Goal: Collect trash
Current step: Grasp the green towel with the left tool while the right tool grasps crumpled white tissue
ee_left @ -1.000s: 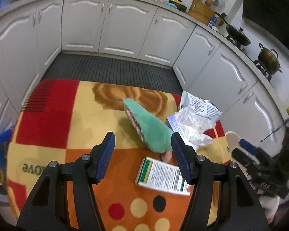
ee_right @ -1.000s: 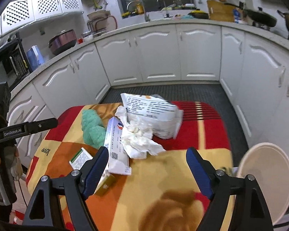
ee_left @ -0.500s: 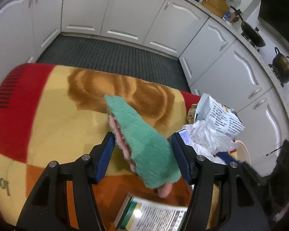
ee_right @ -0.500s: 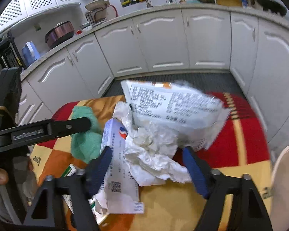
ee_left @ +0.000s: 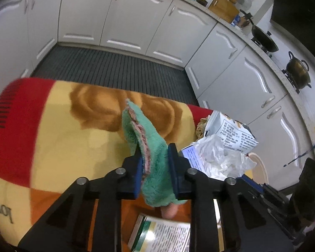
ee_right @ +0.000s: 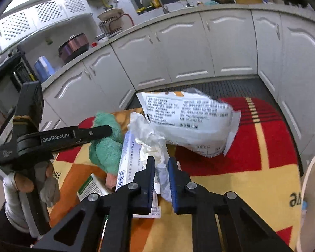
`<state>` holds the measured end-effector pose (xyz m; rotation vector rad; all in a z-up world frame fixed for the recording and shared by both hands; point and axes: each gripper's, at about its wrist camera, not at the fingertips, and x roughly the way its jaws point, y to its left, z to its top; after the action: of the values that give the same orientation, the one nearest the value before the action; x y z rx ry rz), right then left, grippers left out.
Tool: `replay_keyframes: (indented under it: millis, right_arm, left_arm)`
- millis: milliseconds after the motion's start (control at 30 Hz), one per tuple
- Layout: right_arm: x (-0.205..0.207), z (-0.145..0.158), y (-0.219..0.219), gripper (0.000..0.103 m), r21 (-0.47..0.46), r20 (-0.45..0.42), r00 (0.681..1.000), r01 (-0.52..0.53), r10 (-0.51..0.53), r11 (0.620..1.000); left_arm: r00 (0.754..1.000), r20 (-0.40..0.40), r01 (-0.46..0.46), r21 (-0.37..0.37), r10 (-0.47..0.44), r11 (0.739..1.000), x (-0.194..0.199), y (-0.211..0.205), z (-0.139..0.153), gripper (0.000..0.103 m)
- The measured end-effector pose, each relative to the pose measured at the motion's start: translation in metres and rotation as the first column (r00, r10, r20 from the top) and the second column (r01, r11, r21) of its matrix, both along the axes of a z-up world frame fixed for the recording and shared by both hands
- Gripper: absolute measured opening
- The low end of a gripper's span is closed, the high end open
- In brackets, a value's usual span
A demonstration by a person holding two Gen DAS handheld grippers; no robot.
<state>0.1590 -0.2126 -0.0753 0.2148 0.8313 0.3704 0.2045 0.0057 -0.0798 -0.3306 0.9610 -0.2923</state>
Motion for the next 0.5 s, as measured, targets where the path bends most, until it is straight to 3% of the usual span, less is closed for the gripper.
replay_keyframes:
  millis: [233, 300, 333, 367, 433, 500]
  right_arm:
    - [-0.023, 0.012, 0.003, 0.012, -0.048, 0.024, 0.999, -0.03, 0.031, 0.998]
    - [-0.023, 0.013, 0.002, 0.013, -0.078, 0.034, 0.999, -0.017, 0.02, 0.997]
    - [-0.022, 0.012, 0.003, 0.024, -0.098, 0.036, 0.999, -0.011, 0.015, 0.995]
    - [-0.019, 0.01, 0.006, 0.046, -0.119, 0.035, 0.999, -0.005, 0.01, 0.993]
    - [-0.014, 0.005, 0.013, 0.056, -0.117, 0.034, 0.999, -0.017, 0.021, 0.993]
    - [-0.006, 0.0, 0.022, 0.056, -0.137, 0.018, 1.0, -0.015, 0.017, 0.991]
  left_arm:
    - [0.998, 0.065, 0.005, -0.033, -0.003, 0.999, -0.023, 0.024, 0.038, 0.015]
    - [0.997, 0.084, 0.003, -0.037, 0.0, 0.999, -0.03, 0.029, 0.048, 0.009]
    - [0.995, 0.096, 0.001, -0.042, 0.003, 0.999, -0.035, 0.033, 0.054, 0.009]
    - [0.995, 0.104, 0.0, -0.044, 0.005, 0.999, -0.039, 0.035, 0.058, 0.009]
    - [0.993, 0.121, -0.001, -0.047, 0.007, 0.999, -0.05, 0.04, 0.066, 0.009]
    - [0.992, 0.127, 0.007, -0.043, -0.001, 0.999, -0.057, 0.041, 0.071, 0.009]
